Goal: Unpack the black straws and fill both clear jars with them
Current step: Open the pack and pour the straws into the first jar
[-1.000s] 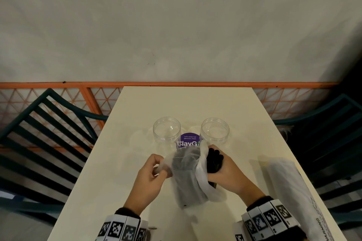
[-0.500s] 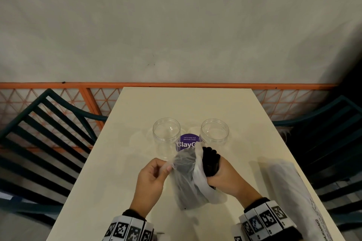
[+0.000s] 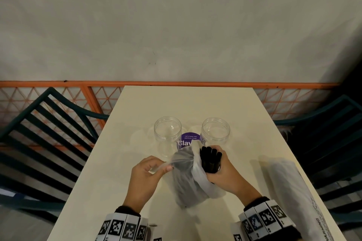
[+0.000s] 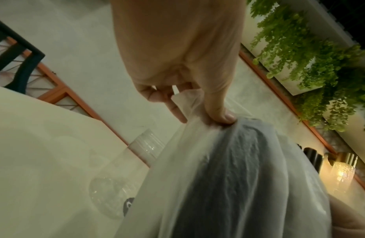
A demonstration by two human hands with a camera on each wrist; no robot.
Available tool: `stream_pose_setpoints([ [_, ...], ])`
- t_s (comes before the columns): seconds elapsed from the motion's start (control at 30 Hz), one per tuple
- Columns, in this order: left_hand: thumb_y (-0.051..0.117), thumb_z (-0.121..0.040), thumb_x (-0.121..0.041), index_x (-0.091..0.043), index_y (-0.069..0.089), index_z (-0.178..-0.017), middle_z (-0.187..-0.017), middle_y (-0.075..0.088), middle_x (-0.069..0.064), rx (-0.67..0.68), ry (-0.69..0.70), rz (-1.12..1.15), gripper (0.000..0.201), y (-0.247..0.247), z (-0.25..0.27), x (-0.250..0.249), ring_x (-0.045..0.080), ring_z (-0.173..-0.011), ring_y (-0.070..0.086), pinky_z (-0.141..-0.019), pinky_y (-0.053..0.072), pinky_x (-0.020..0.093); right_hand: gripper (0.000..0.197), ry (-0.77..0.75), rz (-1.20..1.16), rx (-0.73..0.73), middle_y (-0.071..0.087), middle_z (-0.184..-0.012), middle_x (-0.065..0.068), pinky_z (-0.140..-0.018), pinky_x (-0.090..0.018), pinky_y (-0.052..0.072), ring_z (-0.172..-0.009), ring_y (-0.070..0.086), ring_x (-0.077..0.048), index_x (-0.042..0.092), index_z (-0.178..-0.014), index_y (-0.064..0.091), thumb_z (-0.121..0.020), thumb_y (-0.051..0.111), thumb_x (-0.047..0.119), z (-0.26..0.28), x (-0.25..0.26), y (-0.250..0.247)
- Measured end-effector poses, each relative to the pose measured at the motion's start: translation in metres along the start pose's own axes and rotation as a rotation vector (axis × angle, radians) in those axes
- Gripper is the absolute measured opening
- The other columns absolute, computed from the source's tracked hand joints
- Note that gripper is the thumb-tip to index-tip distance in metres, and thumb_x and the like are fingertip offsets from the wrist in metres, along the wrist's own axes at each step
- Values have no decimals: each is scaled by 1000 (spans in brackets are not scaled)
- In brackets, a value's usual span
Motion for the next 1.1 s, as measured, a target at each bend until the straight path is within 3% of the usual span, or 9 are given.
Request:
stream_pose_setpoints([
  [0.13, 55, -73, -49, -21, 57, -74, -69, 60, -4, 42, -8, 67, 28, 3, 4, 5, 5, -61, 50, -58, 38, 14, 82, 59, -40, 77, 40, -123, 4, -92, -11, 37, -115, 42, -2, 37, -114, 34, -48, 76, 63, 6, -6, 8],
  [0.23, 48, -80, -37, -17, 54, -86, -78, 62, 6, 114, 14, 39, 22, 10, 8, -5, 6, -61, 51, -57, 39, 16, 57, 83, -80, 177, 48, -111, 16, -75, 3, 39, -101, 45, 9, 41, -106, 36, -70, 77, 27, 9, -4, 21],
  [0.37, 61, -75, -44, -37, 57, -109, -102, 66, -18, 250, 0, 66, 35, 17, 12, -12, 5, -82, 63, -71, 49, 17, 55, 28, -18, 103, 50, -98, 20, -72, 3, 38, -94, 52, 0, 40, -99, 37, -77, 67, 0, 3, -4, 19],
  [0.43, 74, -71, -32, -44, 67, -99, -98, 70, -25, 192, 32, 31, 31, 11, 9, -18, -2, -91, 64, -77, 47, 10, 56, 2, 13, 63, 50, -97, 20, -74, 3, 38, -92, 52, 2, 41, -97, 37, -76, 68, -2, 1, -2, 18],
  [0.6, 77, -68, -12, -33, 72, -60, -67, 71, -19, -26, -8, -5, 23, 0, 3, -13, -1, -65, 62, -61, 43, 9, 41, 48, -59, 75, 60, -87, 13, -66, -4, 45, -79, 60, 9, 28, -93, 54, -66, 77, 9, 0, -2, 20],
  [0.73, 64, -83, -12, -21, 62, -67, -64, 65, -6, 33, -85, 133, 19, 8, 9, 7, 5, -60, 53, -56, 42, 15, 67, 103, -135, 109, 69, -106, 4, -84, -21, 52, -100, 64, -7, 21, -111, 62, -50, 84, 40, 3, -13, 19],
  [0.9, 52, -88, -8, -15, 46, -102, -97, 65, -5, 252, -151, 258, 16, 24, 17, 3, 11, -77, 63, -63, 50, 20, 69, 140, -119, 187, 67, -112, 8, -90, -21, 49, -105, 62, -3, 24, -116, 57, -55, 85, 39, 7, -19, 23],
  [1.0, 56, -74, -29, -32, 37, -125, -117, 49, -14, 283, -102, 242, 54, 14, 13, -14, -3, -95, 58, -78, 46, 10, 58, 132, -88, 205, 65, -108, 11, -83, -15, 49, -103, 61, -3, 23, -116, 56, -64, 83, 28, 7, -18, 26],
  [1.1, 52, -70, -57, -48, 41, -125, -116, 47, -22, 258, 17, 76, 57, 9, 8, -36, -4, -104, 50, -85, 38, 4, 61, 96, -66, 216, 63, -109, 13, -81, -11, 47, -104, 59, -1, 25, -118, 53, -65, 83, 30, 4, -12, 29],
])
Point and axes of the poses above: each hand's wrist, its own z-axis away from the middle knuckle, its own y-axis out of the palm, x = y × z, the point moved 9 cm from there along -z, towards the middle knuckle
